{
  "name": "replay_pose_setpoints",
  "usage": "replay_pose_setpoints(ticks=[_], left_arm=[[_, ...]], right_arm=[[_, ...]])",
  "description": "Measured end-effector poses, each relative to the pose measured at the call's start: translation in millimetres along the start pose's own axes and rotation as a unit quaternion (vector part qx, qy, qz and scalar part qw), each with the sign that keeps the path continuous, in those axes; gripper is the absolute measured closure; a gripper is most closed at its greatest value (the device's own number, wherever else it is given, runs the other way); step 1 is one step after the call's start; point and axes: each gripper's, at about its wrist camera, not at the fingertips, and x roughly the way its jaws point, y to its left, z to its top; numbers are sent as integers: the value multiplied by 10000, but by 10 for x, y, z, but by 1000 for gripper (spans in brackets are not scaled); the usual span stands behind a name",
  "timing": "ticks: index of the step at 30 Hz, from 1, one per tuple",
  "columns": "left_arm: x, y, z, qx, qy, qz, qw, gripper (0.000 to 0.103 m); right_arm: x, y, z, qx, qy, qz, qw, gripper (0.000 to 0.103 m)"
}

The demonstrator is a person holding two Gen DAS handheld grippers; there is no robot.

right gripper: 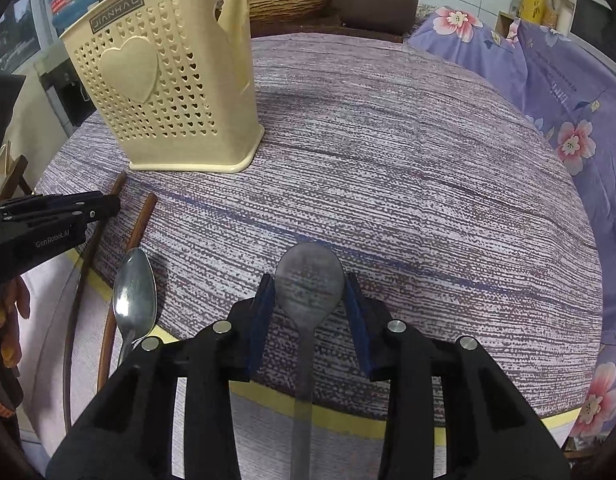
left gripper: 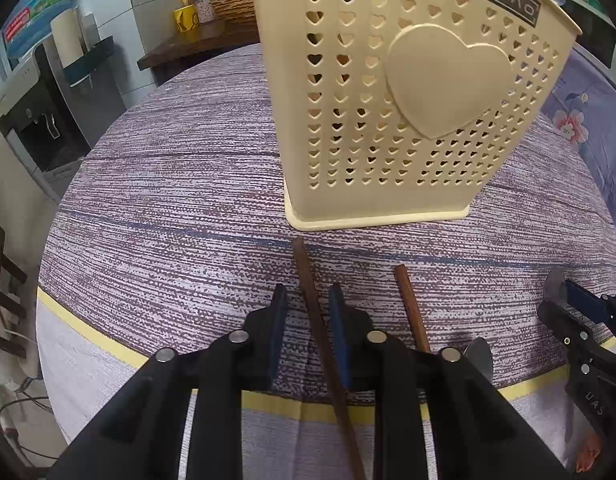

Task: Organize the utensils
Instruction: 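Grasp a brown chopstick with the left tool while the right grasps the clear plastic spoon, then lift the brown chopstick and clear spoon and carry both over the caddy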

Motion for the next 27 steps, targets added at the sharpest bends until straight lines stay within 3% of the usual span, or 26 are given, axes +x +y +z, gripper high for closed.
replay_pose_setpoints(ticks=[3,13,17,24,25,27], left_arm=[[2,9,-7,8,-29,-7,10000,92],[-167,86,-57,-316,-343,-414,9981,94],[-564,109,-70,-411,-820,-678,9935,95],[-1392,230,14,-409,-1821,-986,9775,95],[-1501,226,3,-407,-1942,-1005,9750,95],[-1679,238,6,-414,-2197,-1006,9695,95]], right_arm=[[9,-8,17,8,-24,32,10000,66],[-299,-66,45,158,-571,465,9972,66],[-597,-106,106,126,-957,685,9930,66],[-1107,-128,225,79,-1432,1014,9845,68],[-1171,-141,243,97,-1481,1075,9831,86],[-1270,-167,260,124,-1530,1206,9808,88]])
